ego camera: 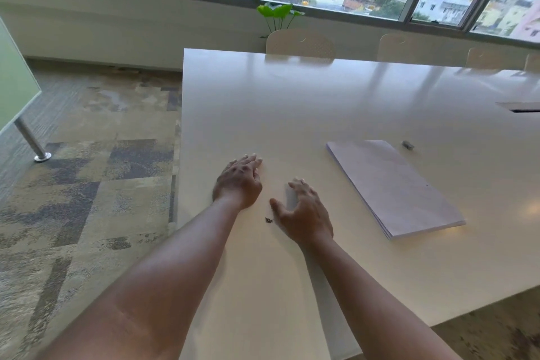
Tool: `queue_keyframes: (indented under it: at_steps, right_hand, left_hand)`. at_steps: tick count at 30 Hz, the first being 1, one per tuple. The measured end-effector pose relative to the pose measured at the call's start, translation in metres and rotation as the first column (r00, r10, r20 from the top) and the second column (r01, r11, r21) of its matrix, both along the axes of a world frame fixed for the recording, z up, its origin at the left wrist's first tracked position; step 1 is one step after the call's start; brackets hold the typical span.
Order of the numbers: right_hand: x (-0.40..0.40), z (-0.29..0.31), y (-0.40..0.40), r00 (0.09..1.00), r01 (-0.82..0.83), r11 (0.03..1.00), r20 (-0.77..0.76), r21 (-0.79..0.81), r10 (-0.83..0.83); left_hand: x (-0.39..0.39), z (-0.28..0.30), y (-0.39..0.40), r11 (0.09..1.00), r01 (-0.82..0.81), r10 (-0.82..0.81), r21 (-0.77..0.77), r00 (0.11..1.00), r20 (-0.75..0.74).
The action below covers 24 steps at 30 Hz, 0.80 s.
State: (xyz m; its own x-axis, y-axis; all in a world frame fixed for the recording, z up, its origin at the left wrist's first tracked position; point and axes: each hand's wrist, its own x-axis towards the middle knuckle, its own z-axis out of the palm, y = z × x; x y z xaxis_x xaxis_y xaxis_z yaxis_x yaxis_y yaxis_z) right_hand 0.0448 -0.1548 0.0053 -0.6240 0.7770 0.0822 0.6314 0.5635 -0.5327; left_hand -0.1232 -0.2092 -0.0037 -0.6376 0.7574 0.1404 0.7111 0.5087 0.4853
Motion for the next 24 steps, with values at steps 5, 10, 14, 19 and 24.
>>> queue_keyframes:
  at_steps: [5,10,14,19,24]
  right_hand:
    - [0.002,0.005,0.029,0.965,0.249,0.968,-0.087,-0.009,-0.249]
    - [-0.004,0.002,0.042,0.953,0.293,0.956,0.078,0.018,-0.293]
    - [-0.012,0.003,0.036,0.991,-0.045,0.999,0.127,0.000,0.045]
    - [-0.019,0.008,0.024,0.973,-0.209,0.968,0.074,-0.136,0.221]
    - [-0.027,0.003,-0.009,0.950,-0.308,0.909,-0.136,-0.282,0.280]
  left_hand:
    - [0.003,0.000,-0.007,1.000,-0.004,0.004,-0.001,1.000,0.007]
    - [0.006,0.001,-0.010,1.000,-0.018,0.018,0.007,1.000,0.004]
    - [0.006,0.003,-0.010,1.000,-0.023,0.023,0.019,1.000,-0.010]
    - [0.007,0.002,-0.010,0.999,-0.037,0.037,-0.001,0.999,-0.005]
    - [0.010,0.000,-0.014,0.999,-0.036,0.037,-0.021,0.999,0.015]
